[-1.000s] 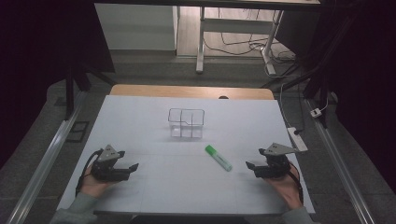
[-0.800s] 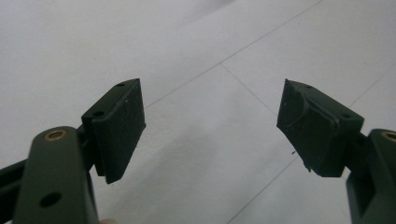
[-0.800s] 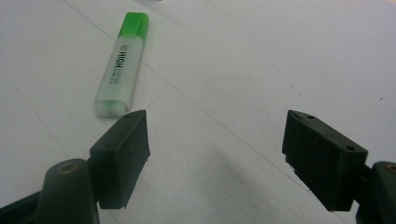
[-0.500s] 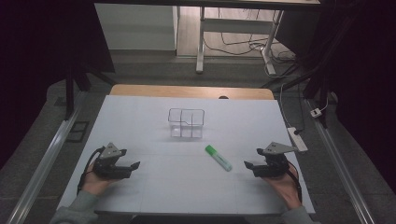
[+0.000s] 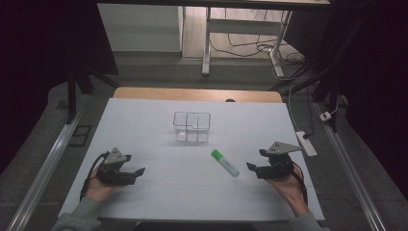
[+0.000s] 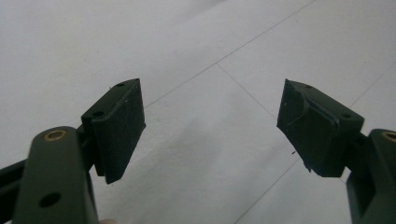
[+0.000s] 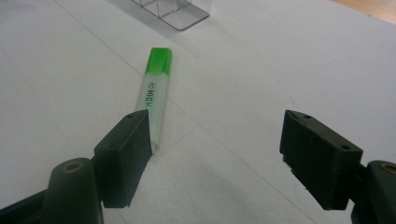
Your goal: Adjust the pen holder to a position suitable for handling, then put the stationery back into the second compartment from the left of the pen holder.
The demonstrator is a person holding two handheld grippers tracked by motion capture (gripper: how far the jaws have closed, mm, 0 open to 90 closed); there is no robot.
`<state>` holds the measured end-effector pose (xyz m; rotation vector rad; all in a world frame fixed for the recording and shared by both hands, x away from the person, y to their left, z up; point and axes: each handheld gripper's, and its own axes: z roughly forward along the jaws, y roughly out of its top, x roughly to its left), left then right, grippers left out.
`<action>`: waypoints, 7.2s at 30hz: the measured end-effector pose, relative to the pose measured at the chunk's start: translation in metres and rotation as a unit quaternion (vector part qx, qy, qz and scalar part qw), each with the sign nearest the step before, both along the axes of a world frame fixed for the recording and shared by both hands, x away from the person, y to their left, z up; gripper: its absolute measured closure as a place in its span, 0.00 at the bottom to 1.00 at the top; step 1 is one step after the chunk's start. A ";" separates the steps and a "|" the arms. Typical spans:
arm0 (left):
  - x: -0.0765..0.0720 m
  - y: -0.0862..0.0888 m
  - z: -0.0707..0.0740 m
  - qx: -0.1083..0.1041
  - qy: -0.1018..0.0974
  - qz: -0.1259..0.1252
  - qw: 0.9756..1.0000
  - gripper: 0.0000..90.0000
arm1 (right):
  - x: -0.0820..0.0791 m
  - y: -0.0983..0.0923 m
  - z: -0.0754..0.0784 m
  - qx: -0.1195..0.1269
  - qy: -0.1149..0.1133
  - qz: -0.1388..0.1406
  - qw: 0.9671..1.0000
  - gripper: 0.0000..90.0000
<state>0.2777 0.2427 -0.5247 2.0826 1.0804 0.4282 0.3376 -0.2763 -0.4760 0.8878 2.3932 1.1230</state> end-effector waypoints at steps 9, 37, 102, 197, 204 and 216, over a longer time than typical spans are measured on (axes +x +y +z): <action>-0.001 0.001 0.001 0.000 -0.002 0.001 1.000 0.25 | 0.001 0.006 0.003 -0.004 0.005 0.003 1.000 0.27; -0.002 0.000 0.000 0.003 0.001 0.001 1.000 0.25 | 0.028 0.058 0.013 -0.024 0.051 0.032 0.998 0.29; -0.002 -0.004 -0.001 0.011 -0.002 -0.009 1.000 0.25 | 0.075 0.141 -0.023 -0.150 0.158 0.040 0.975 0.44; -0.002 -0.004 -0.002 0.014 -0.001 -0.009 1.000 0.25 | 0.049 0.103 0.060 0.036 0.005 0.017 0.999 0.74; -0.002 -0.004 -0.002 0.014 -0.002 -0.008 1.000 0.25 | 0.048 0.103 0.066 0.053 -0.013 0.018 0.998 0.74; -0.002 -0.003 -0.001 0.012 -0.003 -0.008 1.000 0.25 | 0.053 0.101 0.074 0.074 -0.032 0.013 0.997 0.74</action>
